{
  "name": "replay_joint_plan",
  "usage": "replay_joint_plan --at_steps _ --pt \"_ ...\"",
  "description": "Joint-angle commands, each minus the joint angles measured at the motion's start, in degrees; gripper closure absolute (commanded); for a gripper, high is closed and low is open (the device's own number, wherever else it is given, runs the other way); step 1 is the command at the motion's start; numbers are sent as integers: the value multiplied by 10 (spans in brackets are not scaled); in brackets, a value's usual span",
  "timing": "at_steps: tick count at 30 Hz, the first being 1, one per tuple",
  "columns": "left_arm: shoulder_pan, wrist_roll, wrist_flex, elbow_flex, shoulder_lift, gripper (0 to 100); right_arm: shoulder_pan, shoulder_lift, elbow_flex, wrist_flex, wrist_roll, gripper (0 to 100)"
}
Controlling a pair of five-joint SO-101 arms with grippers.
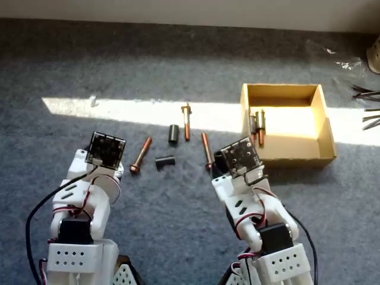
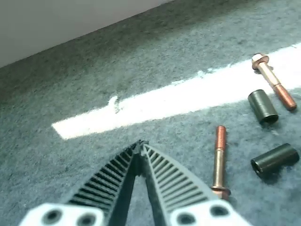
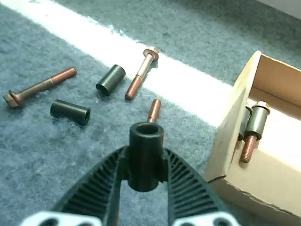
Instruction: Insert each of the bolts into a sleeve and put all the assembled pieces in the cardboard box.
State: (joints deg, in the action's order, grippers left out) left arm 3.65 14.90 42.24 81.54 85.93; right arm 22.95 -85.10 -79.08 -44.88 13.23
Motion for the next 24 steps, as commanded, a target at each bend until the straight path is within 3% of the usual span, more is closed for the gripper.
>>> replay_joint_plan --at_steps 1,8,15,20,24 --pt "-30 8 13 -51 2 994 -6 -45 -4 19 -7 995" --pt "-49 7 14 -97 -52 994 -7 -130 -56 15 -8 995" --pt "-80 8 18 -257 -320 994 -24 -158 -73 13 -11 995" --pt "-109 6 96 -409 -520 994 -25 -158 -79 2 -12 995" --pt "-108 5 133 -504 -633 994 -44 -158 -79 3 -55 995"
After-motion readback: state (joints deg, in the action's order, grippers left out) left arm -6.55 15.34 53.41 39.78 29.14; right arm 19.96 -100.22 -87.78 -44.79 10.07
